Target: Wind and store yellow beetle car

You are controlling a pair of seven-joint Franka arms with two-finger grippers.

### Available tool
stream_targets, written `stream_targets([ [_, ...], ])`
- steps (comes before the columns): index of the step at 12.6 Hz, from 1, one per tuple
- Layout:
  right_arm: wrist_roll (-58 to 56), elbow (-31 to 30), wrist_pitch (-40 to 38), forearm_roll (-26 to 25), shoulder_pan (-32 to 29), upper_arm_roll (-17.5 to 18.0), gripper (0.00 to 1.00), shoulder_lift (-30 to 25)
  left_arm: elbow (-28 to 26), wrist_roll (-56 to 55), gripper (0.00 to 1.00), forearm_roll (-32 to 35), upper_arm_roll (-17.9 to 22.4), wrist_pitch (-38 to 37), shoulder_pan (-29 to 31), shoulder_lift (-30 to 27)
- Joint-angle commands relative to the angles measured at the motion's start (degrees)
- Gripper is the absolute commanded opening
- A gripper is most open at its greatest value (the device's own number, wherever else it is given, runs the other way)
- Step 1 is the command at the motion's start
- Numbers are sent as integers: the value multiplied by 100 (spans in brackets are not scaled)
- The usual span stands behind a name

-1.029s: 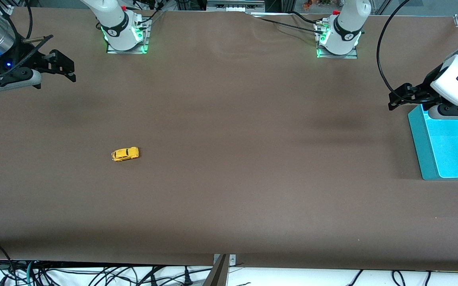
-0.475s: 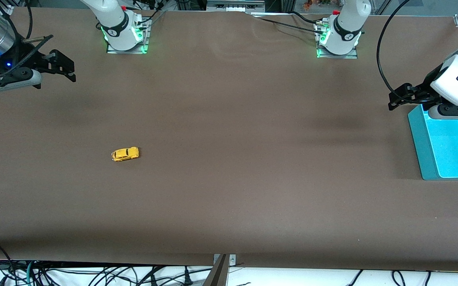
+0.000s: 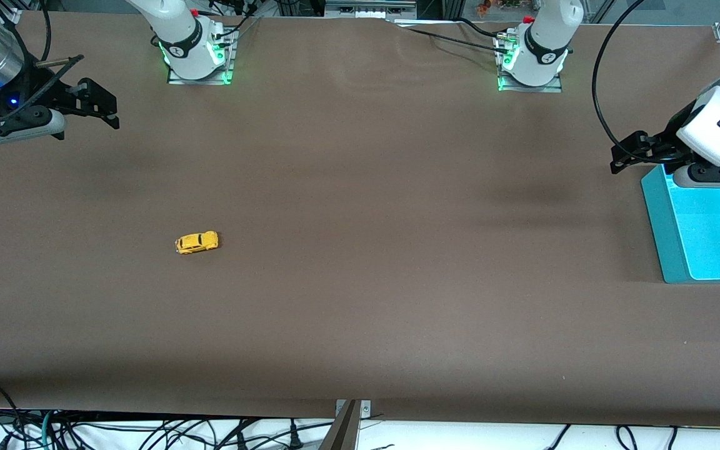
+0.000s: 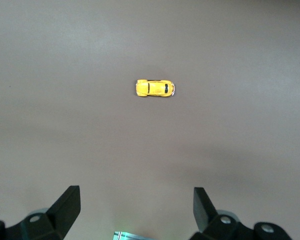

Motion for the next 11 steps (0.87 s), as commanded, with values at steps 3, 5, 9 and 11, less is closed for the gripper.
stream_targets([
  [3, 25, -222, 37, -70, -23, 19, 100, -120, 201, -10, 100, 85, -22, -128, -9, 92],
  [5, 25, -362, 168, -61, -23, 27, 100, -120, 201, -10, 100, 85, -22, -128, -17, 92],
  [9, -27, -915, 844, -53, -23, 36, 100, -112, 201, -10, 100, 85, -22, -128, -26, 92],
  [11, -595, -1328, 1344, -53, -23, 45, 100, -68, 201, -19, 100, 85, -22, -128, -35, 92],
])
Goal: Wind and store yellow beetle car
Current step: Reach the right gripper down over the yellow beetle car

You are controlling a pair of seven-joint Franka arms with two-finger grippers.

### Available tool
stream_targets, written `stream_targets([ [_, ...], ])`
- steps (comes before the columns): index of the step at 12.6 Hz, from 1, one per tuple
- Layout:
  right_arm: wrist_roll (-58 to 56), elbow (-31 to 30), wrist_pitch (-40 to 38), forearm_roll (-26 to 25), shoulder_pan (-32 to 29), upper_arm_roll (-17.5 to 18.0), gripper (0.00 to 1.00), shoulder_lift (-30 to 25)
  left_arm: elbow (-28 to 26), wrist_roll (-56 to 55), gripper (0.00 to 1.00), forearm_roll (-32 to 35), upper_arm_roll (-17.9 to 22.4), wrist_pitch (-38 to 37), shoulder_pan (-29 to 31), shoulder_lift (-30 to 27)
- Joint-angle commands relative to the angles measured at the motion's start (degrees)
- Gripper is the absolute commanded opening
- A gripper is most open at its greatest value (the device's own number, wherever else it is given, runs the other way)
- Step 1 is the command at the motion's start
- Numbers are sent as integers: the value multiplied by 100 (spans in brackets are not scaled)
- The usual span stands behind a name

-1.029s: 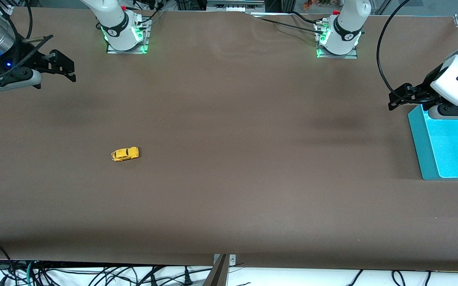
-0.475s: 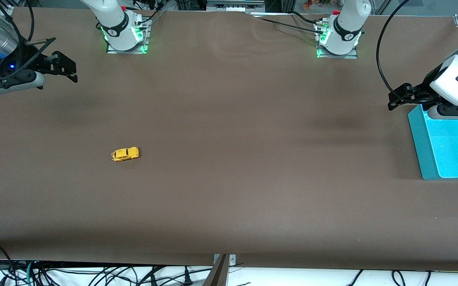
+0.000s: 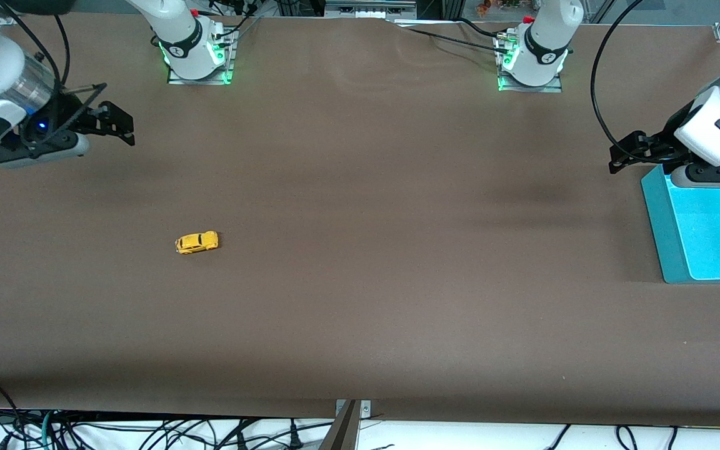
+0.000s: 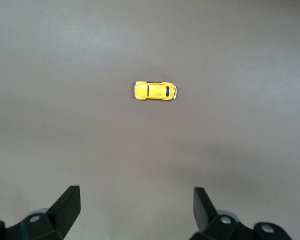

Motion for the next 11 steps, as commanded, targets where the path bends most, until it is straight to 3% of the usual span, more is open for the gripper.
stream_targets([
  [1, -836, -629, 647, -52, -15, 53, 100, -80, 201, -10, 100, 85, -14, -128, -20, 88],
  [6, -3567, -1236, 1666, -44, -15, 141, 100, 402, 201, -10, 100, 85, -14, -128, -11, 88],
  [11, -6531, -1448, 3073, -35, -33, 141, 100, 1421, 201, -10, 100, 85, -14, -128, -11, 88],
])
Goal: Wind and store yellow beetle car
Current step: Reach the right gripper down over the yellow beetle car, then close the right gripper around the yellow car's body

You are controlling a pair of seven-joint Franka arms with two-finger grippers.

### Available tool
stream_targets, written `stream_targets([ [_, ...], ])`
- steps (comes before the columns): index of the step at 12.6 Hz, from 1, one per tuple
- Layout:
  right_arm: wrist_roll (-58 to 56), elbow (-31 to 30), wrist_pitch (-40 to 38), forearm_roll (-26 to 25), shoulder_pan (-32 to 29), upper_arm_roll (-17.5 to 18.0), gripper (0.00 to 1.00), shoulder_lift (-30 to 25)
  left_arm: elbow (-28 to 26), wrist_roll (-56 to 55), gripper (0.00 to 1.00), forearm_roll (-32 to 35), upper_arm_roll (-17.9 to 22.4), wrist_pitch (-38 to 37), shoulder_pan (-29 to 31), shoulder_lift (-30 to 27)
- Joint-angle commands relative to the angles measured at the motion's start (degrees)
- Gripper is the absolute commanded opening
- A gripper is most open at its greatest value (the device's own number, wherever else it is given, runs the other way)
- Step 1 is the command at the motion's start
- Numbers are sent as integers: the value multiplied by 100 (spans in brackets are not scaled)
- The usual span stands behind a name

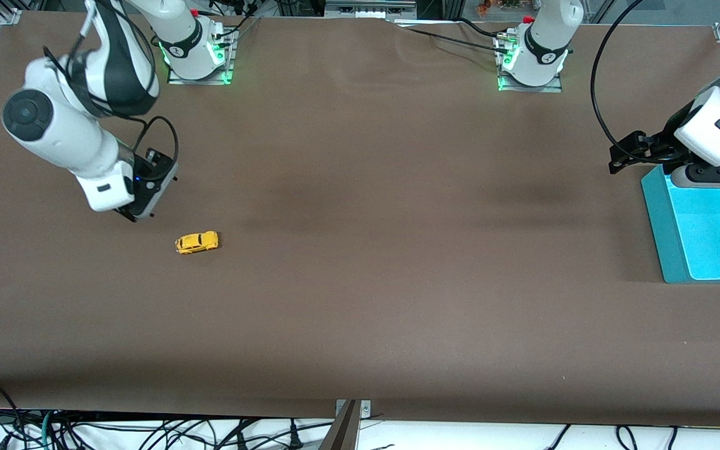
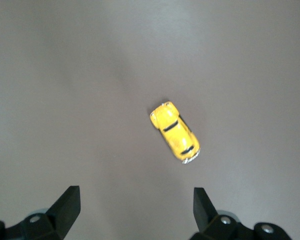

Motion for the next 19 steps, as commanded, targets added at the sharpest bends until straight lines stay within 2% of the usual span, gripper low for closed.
stream_targets([
  [1, -1245, 33, 620, -34, -36, 34, 100, 487, 193, -10, 100, 85, -14, -128, -11, 83],
  [5, -2380, 428, 1245, 45, -36, 43, 100, 1392, 193, -10, 100, 85, -14, -128, -20, 83],
  [8, -2645, 455, 1711, 62, -45, 43, 100, 1885, 193, -10, 100, 85, -14, -128, 16, 83],
  [10, -2646, 412, 1730, 220, -45, 43, 100, 2009, 193, -10, 100, 85, -14, -128, 16, 74],
  [15, -2663, 341, 1878, 238, -97, 43, 99, 2141, 193, -10, 100, 85, -14, -128, 16, 83],
  [17, -2663, 323, 1914, 273, -132, 43, 82, 2211, 193, -10, 100, 85, -14, -128, 16, 74],
  [19, -2663, 315, 1914, 273, -141, 43, 53, 2229, 193, -10, 100, 85, -14, -128, 16, 83],
])
